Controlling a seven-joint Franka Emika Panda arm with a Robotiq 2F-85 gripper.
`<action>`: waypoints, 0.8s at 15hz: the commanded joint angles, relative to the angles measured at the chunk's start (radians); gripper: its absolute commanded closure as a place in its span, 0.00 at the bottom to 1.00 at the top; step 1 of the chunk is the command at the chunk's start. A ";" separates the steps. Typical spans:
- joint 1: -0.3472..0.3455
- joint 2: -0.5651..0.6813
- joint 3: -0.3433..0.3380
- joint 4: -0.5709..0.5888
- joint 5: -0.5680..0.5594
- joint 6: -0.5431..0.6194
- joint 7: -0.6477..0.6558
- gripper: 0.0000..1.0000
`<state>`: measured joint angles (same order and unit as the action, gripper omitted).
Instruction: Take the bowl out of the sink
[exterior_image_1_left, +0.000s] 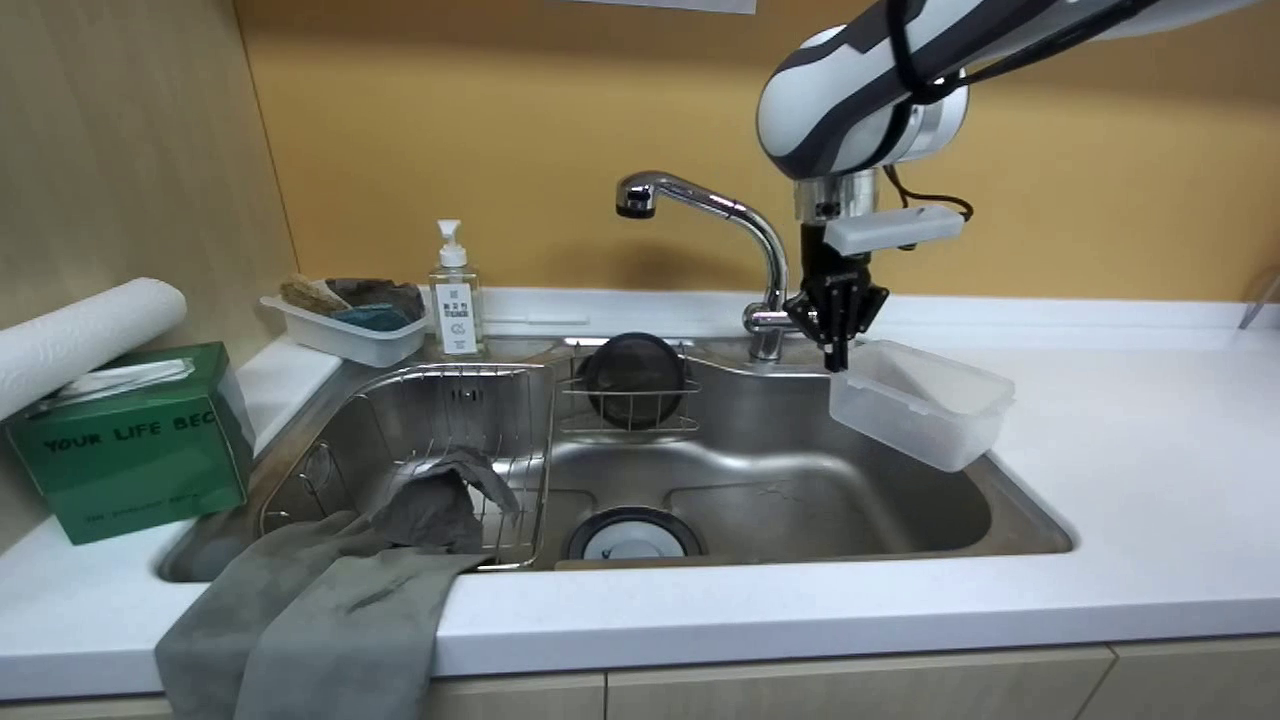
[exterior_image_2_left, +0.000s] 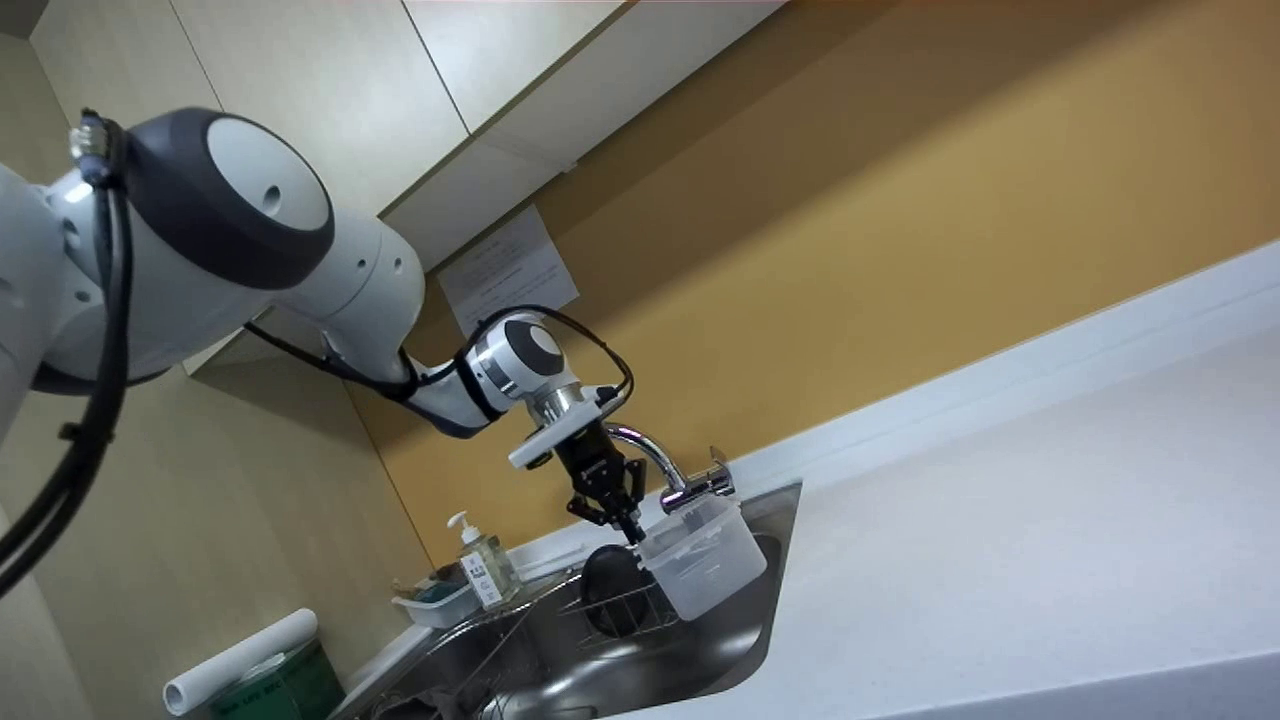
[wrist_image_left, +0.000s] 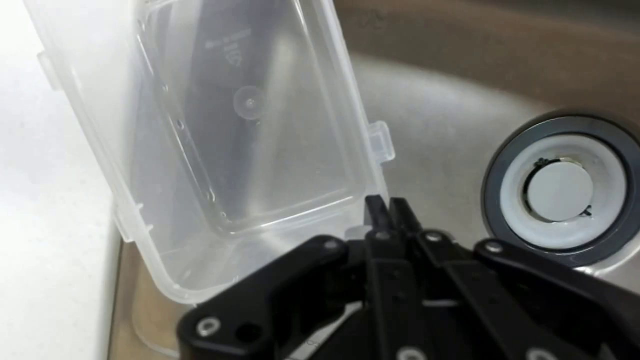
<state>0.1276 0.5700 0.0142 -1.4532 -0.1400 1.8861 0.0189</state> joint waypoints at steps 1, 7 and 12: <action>-0.064 -0.128 -0.005 -0.154 0.068 0.046 0.034 0.99; -0.157 -0.237 -0.038 -0.353 0.173 0.230 0.033 0.99; -0.190 -0.315 -0.067 -0.505 0.200 0.388 0.043 0.99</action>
<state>-0.0556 0.3362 -0.0401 -1.8432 0.0419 2.2040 0.0222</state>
